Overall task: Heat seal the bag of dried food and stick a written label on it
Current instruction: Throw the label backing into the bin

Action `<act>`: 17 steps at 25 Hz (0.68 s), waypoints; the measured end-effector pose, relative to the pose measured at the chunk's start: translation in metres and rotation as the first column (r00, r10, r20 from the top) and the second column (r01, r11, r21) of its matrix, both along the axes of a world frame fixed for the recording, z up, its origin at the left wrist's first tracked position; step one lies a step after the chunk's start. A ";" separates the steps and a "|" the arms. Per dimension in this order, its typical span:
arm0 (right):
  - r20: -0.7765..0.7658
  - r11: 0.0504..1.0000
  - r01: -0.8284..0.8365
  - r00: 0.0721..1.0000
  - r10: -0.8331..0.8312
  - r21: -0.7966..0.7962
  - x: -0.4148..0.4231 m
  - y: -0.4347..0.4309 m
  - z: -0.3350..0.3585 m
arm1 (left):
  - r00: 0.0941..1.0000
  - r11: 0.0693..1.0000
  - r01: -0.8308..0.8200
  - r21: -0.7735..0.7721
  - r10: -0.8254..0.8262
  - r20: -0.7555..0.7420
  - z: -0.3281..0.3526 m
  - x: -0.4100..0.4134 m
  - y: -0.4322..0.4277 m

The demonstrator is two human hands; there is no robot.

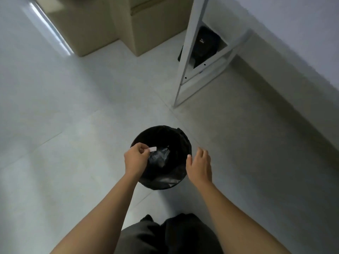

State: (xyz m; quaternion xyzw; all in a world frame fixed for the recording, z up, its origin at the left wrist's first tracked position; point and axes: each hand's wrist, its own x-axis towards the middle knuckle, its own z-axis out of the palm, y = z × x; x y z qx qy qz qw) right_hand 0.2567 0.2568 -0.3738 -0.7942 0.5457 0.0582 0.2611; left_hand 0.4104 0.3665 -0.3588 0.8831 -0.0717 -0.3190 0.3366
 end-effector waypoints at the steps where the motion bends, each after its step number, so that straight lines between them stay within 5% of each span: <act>1: -0.021 1.000 0.005 1.000 -0.005 0.005 -0.002 -0.002 -0.029 | 0.999 0.999 0.033 0.020 -0.033 0.005 -0.031 0.001 -0.002; 6: -0.130 0.991 0.064 0.990 -0.048 0.118 -0.013 -0.005 -0.142 | 0.990 0.985 0.142 0.102 -0.142 -0.003 -0.156 -0.001 -0.011; 10: -0.040 0.988 0.147 0.989 -0.145 0.052 -0.017 0.004 -0.172 | 0.977 0.969 0.212 0.129 -0.215 0.011 -0.201 -0.007 -0.016; 17: -0.097 0.993 0.073 0.993 -0.064 0.096 -0.014 0.001 -0.116 | 0.963 0.949 0.233 0.212 -0.256 0.088 -0.132 -0.011 -0.011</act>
